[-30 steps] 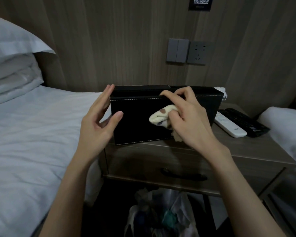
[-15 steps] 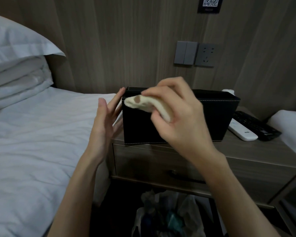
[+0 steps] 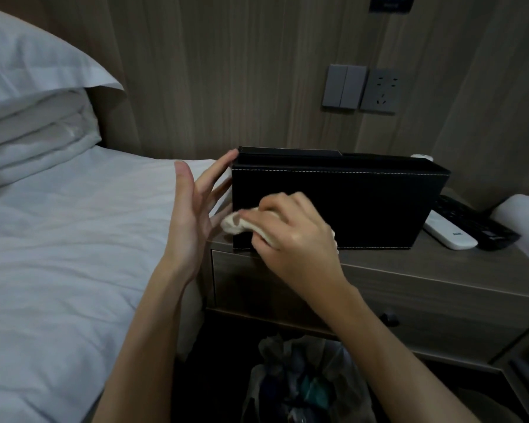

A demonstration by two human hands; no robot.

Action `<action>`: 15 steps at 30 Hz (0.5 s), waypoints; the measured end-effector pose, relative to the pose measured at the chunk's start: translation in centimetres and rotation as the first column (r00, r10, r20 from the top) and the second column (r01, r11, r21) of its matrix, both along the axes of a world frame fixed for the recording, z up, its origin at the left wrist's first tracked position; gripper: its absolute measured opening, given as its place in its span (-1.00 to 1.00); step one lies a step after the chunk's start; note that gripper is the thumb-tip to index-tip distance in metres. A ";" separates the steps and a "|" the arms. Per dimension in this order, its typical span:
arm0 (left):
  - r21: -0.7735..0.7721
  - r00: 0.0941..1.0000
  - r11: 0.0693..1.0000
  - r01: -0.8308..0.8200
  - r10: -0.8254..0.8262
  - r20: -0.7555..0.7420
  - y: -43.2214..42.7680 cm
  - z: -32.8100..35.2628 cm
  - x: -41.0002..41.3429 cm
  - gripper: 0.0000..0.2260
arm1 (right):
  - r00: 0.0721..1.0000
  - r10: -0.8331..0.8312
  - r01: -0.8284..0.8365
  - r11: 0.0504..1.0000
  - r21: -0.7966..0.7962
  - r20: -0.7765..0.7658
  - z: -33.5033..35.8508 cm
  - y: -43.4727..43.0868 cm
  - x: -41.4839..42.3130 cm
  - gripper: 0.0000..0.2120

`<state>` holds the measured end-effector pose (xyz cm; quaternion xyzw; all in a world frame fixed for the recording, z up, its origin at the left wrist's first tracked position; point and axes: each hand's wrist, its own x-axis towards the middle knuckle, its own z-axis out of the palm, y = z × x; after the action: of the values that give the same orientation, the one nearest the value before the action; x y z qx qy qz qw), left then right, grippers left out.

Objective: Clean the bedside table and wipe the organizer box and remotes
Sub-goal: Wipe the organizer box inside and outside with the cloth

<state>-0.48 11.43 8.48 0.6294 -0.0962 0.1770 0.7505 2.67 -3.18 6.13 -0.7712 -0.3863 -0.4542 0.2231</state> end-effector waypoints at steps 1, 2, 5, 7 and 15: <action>0.002 1.000 1.000 -0.003 0.003 0.005 0.0 0.0 0.0 -0.39 | 1.000 -0.006 0.006 0.999 -0.041 -0.004 -0.7 -0.2 0.0 -0.79; 0.005 1.000 1.000 -0.005 0.005 0.007 0.0 0.0 0.0 -0.39 | 1.000 -0.005 0.003 0.997 -0.079 -0.014 -1.3 -0.5 -0.1 -0.78; 0.019 1.000 1.000 -0.003 0.003 0.004 0.1 -0.2 0.0 -0.39 | 0.997 0.010 -0.022 0.984 -0.179 -0.070 -2.5 -1.2 -0.3 -0.76; 0.028 1.000 1.000 -0.001 0.001 0.009 0.0 -0.2 0.0 -0.39 | 0.995 0.028 -0.051 0.969 -0.240 -0.101 -2.5 -1.6 -0.5 -0.76; 0.025 1.000 0.999 -0.024 0.024 0.008 -0.3 -0.4 0.2 -0.41 | 0.997 0.030 -0.039 0.992 0.122 0.074 4.3 -3.0 -1.5 -0.75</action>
<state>-0.24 11.15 8.05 0.6390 -0.0938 0.1874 0.7401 1.21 -6.16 10.42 -0.7323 -0.3785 -0.5006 0.2642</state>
